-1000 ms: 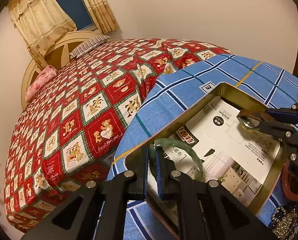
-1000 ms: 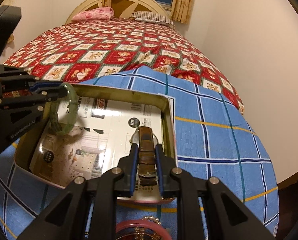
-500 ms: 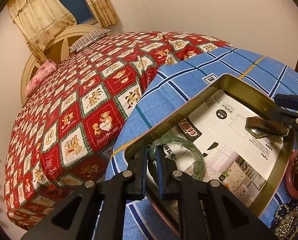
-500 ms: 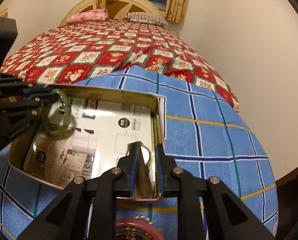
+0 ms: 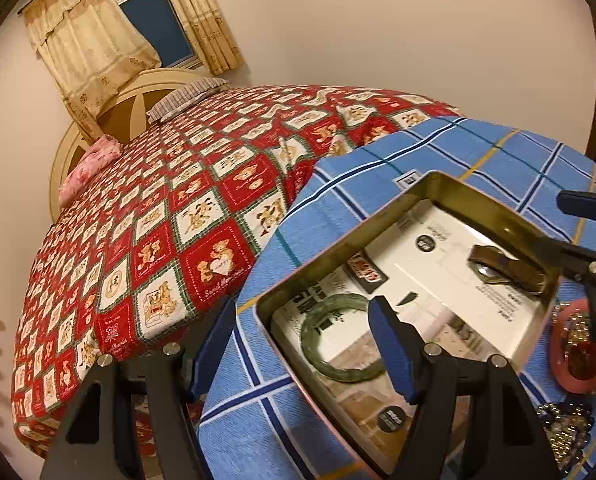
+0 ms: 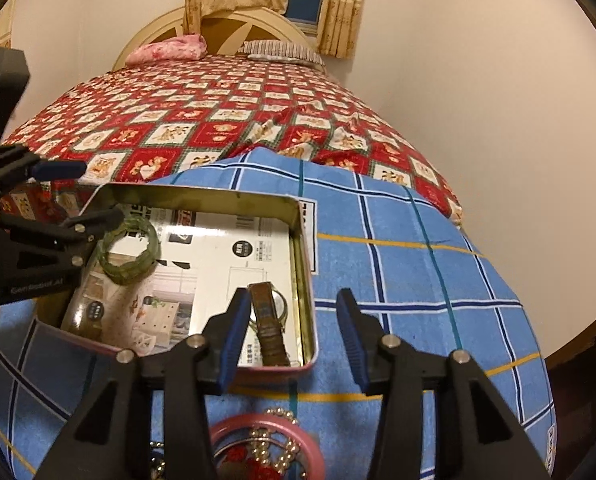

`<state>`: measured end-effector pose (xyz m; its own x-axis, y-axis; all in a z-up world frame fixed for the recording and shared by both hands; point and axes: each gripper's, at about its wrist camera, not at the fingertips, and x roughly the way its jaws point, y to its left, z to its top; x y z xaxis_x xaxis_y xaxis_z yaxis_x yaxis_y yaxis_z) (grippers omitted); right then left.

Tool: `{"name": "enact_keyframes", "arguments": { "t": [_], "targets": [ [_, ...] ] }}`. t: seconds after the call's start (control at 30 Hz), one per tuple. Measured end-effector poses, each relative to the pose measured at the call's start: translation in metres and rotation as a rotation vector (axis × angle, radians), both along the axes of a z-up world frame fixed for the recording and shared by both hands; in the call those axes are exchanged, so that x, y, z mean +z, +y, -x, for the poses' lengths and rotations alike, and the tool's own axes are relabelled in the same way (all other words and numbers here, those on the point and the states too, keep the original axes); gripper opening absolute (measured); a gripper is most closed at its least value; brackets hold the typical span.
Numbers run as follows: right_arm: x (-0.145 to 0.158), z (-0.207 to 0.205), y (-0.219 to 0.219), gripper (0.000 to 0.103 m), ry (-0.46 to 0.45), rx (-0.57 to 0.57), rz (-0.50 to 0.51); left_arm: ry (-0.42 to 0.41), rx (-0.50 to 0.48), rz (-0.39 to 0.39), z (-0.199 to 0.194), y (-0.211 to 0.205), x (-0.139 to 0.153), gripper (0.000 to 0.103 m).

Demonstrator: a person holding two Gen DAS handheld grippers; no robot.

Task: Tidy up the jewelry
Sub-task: 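Open both grippers to drop the bangle and watch into the tin, then withdraw both grippers from the tin toward the remaining jewelry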

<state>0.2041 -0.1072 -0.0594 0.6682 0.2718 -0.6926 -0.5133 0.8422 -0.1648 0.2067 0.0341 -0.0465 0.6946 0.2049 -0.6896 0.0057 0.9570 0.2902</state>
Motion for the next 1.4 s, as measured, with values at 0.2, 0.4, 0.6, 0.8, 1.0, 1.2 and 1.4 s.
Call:
{"name": "enact_keyframes", "arguments": {
  "t": [0.2, 0.4, 0.6, 0.8, 1.0, 1.2, 1.4],
  "targets": [
    [0.001, 0.006, 0.002, 0.052, -0.006, -0.002, -0.008, -0.010, -0.001, -0.020, 0.004, -0.005, 0.004, 0.069],
    [0.004, 0.011, 0.000, 0.052, -0.010, -0.005, -0.008, -0.009, 0.009, -0.020, 0.006, -0.003, 0.004, 0.069],
    [0.004, 0.016, -0.004, 0.054, -0.006, -0.020, -0.014, -0.002, 0.022, -0.004, 0.018, -0.005, 0.002, 0.069],
    [0.004, 0.033, -0.019, 0.059, -0.002, -0.039, -0.020, 0.003, 0.002, 0.025, 0.041, -0.019, -0.004, 0.069],
    [-0.001, 0.052, -0.039, 0.060, 0.012, -0.083, -0.025, -0.018, -0.029, 0.043, 0.073, -0.033, -0.005, 0.069],
    [-0.013, 0.076, -0.064, 0.064, 0.017, -0.157, -0.011, -0.053, -0.022, 0.065, 0.106, -0.039, -0.001, 0.069],
    [-0.022, 0.097, -0.081, 0.066, 0.030, -0.206, -0.016, -0.057, -0.068, 0.090, 0.132, -0.054, -0.003, 0.069]
  ]
}}
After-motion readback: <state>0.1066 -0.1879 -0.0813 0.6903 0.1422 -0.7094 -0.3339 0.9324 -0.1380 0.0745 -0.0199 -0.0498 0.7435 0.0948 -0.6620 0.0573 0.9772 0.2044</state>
